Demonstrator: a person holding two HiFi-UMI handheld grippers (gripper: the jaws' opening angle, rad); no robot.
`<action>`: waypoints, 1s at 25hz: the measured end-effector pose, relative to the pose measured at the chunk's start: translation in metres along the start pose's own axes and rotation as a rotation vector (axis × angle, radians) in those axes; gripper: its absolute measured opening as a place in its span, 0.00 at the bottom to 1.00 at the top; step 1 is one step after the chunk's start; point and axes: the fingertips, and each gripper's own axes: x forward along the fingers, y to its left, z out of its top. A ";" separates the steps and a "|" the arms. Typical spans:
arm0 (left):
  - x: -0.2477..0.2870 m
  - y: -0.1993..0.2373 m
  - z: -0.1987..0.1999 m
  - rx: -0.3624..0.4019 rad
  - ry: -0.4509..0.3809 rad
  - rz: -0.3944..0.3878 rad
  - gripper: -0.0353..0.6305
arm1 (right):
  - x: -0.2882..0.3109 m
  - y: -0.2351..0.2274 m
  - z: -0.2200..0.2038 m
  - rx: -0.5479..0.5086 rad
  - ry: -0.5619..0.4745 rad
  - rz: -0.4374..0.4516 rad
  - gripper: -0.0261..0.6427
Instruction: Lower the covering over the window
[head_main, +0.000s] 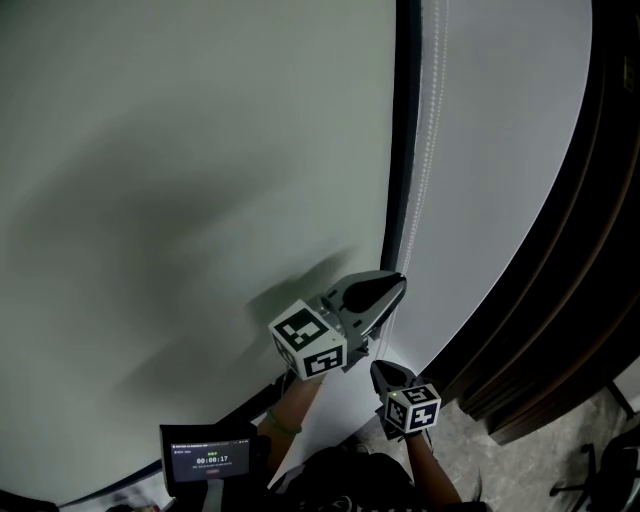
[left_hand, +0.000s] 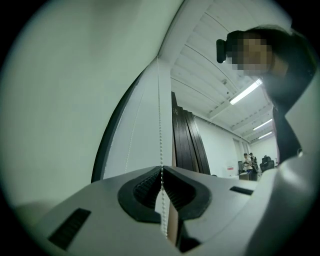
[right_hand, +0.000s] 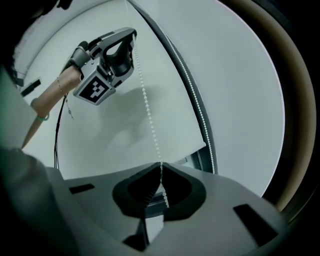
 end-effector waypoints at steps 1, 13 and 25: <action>0.000 0.001 -0.001 -0.008 0.002 0.002 0.07 | 0.000 0.000 0.000 0.003 0.003 0.003 0.07; -0.024 0.036 -0.082 0.057 0.291 0.155 0.06 | -0.041 -0.006 0.057 0.079 -0.122 0.063 0.07; -0.129 -0.026 -0.351 -0.312 0.899 0.162 0.06 | -0.093 0.062 0.281 -0.247 -0.457 0.220 0.23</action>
